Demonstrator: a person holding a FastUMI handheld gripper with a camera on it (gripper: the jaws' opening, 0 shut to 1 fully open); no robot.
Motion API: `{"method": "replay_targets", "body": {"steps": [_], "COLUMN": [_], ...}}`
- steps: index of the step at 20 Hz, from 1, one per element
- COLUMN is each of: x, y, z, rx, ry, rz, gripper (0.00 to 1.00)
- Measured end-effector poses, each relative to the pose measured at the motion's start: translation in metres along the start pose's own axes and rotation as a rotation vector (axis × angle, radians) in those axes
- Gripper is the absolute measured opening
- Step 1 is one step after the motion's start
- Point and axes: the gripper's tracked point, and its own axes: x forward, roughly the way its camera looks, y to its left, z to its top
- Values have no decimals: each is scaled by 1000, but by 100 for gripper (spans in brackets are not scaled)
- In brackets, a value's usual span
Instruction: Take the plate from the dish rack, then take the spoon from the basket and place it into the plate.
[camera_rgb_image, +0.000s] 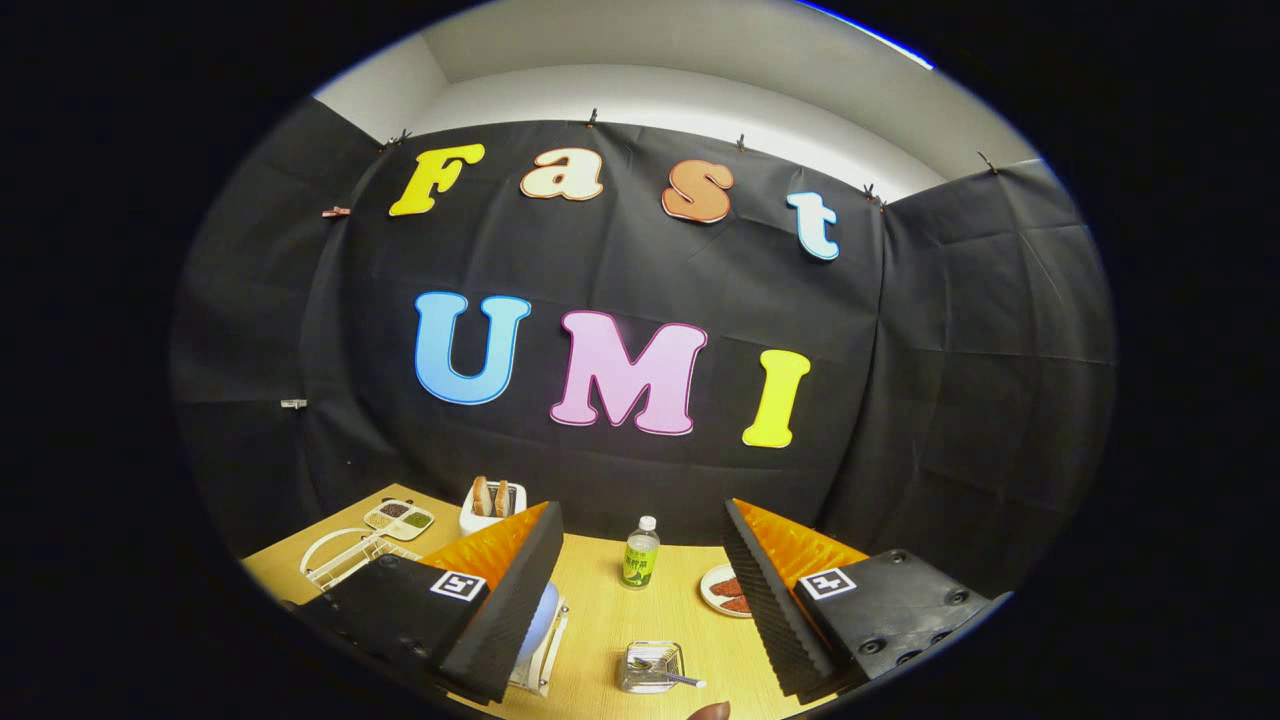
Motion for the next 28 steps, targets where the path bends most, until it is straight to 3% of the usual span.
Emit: {"method": "replay_targets", "body": {"steps": [6,10,19,26,28], "x": [8,20,54,80,85], "y": [13,31,95,120,124], "z": [-13,-42,-157,-242,-265], "rx": [5,0,22,58,52], "ry": [47,149,551,771,821], "rz": [-5,5,72,49,31], "gripper": [97,97,96,93,86]}}
